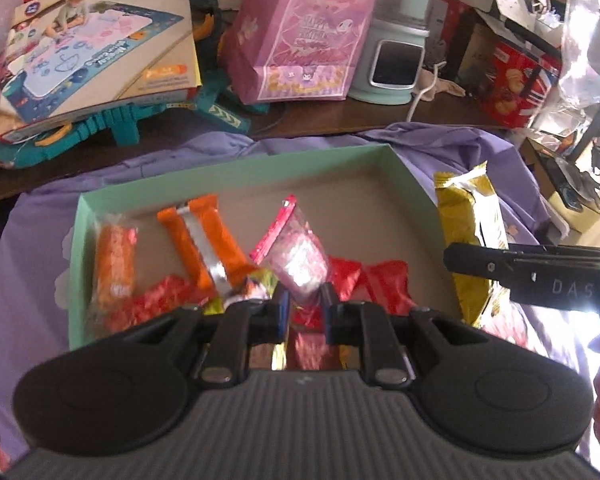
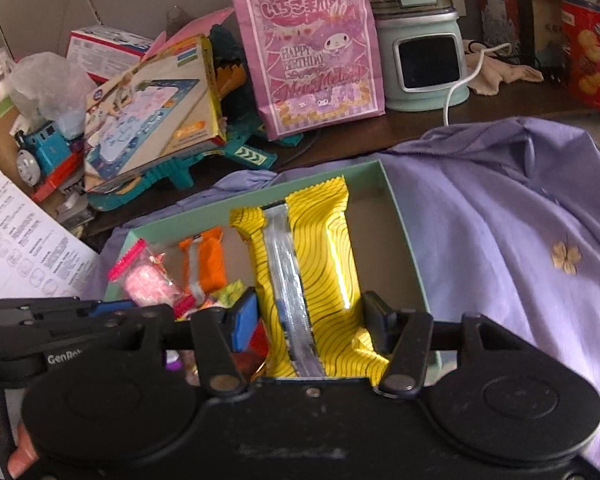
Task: Organize snacks
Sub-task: 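Carry the yellow wafer bar into the box while the left tool carries the pink candy there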
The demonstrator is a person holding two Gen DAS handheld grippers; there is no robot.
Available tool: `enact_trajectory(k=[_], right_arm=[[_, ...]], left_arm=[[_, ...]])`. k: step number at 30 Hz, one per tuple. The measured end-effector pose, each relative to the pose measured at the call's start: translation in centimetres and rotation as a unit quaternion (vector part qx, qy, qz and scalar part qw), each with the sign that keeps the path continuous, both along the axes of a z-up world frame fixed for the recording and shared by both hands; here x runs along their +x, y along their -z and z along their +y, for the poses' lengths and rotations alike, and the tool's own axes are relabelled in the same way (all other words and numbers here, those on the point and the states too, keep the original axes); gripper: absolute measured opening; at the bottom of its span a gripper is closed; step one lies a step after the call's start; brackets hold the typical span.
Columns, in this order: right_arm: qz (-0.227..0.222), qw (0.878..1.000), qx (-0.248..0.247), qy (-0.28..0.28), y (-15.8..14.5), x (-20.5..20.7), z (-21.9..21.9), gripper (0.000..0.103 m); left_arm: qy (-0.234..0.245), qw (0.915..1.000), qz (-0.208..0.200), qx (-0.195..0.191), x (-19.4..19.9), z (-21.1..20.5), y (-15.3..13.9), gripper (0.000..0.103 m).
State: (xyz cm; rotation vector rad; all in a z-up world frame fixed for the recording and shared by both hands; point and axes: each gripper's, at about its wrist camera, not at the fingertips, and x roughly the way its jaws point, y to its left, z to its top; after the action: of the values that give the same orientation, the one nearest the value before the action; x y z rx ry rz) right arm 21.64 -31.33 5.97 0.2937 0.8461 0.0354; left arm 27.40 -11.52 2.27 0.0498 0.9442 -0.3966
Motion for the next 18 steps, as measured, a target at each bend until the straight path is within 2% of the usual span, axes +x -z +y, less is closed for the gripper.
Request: enact_trajectory(k=[7,18], right_arm=[[0.018,1.0,-0.012,0.003,1.8,3.4,-0.5,0.055],[0.032,0.999,-0.017,0.009,3.6,5.4,-1.6,0.055]], left_arm=[[0.002,0.9999,0.012,0.012,3.8,-1.9,1.5,0.016],[0.003,0.9994,0.017,0.031,6.7,-3.3,3.2,0.016]])
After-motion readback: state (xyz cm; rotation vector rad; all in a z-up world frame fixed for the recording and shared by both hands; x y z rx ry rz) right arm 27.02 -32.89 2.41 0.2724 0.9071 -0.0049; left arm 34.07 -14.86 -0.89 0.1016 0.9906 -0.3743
